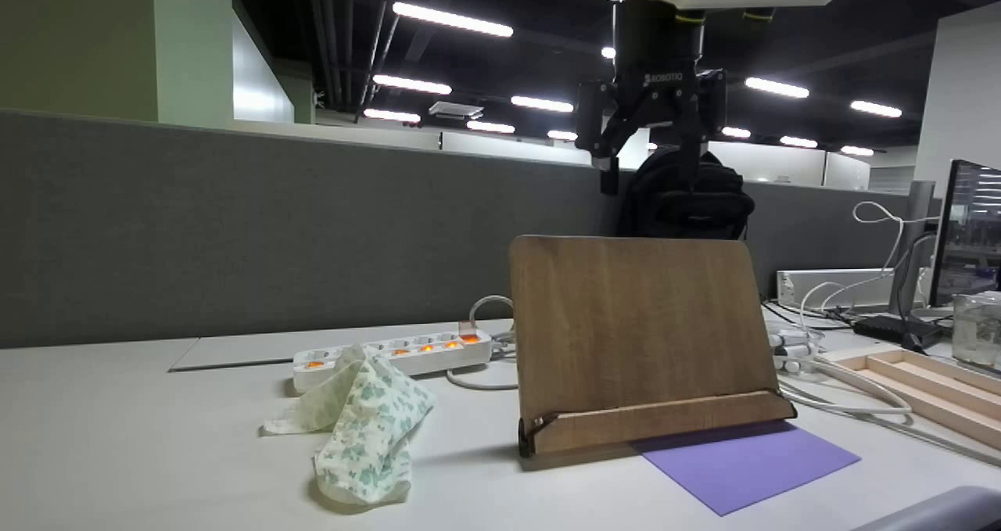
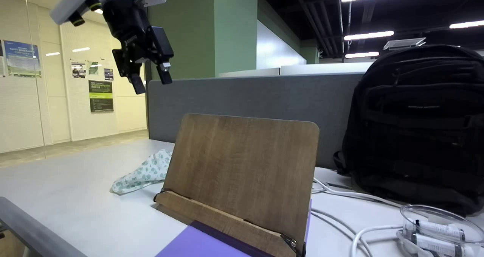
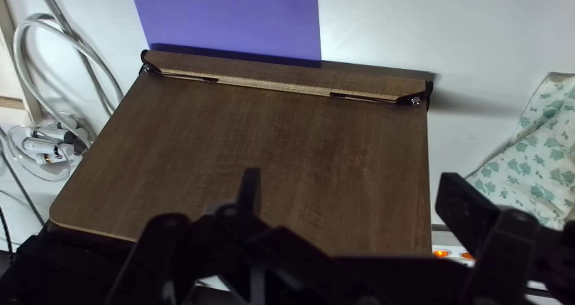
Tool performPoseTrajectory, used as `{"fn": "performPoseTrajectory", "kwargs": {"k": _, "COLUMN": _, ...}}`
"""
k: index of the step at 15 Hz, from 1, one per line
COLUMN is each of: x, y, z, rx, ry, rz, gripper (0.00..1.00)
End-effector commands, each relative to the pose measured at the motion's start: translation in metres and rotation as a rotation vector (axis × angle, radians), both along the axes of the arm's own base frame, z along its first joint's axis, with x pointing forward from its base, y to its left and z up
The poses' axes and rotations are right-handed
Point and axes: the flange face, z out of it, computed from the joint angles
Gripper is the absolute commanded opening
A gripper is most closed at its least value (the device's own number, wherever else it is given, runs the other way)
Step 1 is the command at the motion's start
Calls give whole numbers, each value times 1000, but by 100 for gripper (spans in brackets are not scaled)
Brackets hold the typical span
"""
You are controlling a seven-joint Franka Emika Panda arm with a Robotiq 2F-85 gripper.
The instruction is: Hang the piece of cloth on the wooden board
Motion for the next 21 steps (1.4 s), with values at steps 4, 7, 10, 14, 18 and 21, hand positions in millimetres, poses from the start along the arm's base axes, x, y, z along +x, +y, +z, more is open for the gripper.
{"fn": "performPoseTrajectory", "kwargs": {"k": 4, "x": 2, "y": 12, "z": -7, "rx": -5, "ry": 16, "rz": 31, "gripper": 100}}
{"fn": "performPoseTrajectory", "kwargs": {"k": 7, "x": 7, "y": 13, "z": -14, "rx": -2, "ry": 31, "rz": 30, "gripper": 100}}
{"fn": "performPoseTrajectory", "kwargs": {"k": 10, "x": 5, "y": 1, "z": -3, "rx": 4, "ry": 6, "rz": 7, "gripper": 100}}
{"fn": "performPoseTrajectory", "kwargs": {"k": 14, "x": 6, "y": 5, "z": -5, "rx": -10, "ry": 4, "rz": 3, "gripper": 100}}
{"fn": "performPoseTrajectory", "kwargs": {"k": 18, "x": 18, "y": 27, "z": -25, "rx": 17, "ry": 54, "rz": 88, "gripper": 100}}
{"fn": "performPoseTrajectory", "kwargs": {"k": 21, "x": 25, "y": 54, "z": -44, "rx": 33, "ry": 89, "rz": 178, "gripper": 100}}
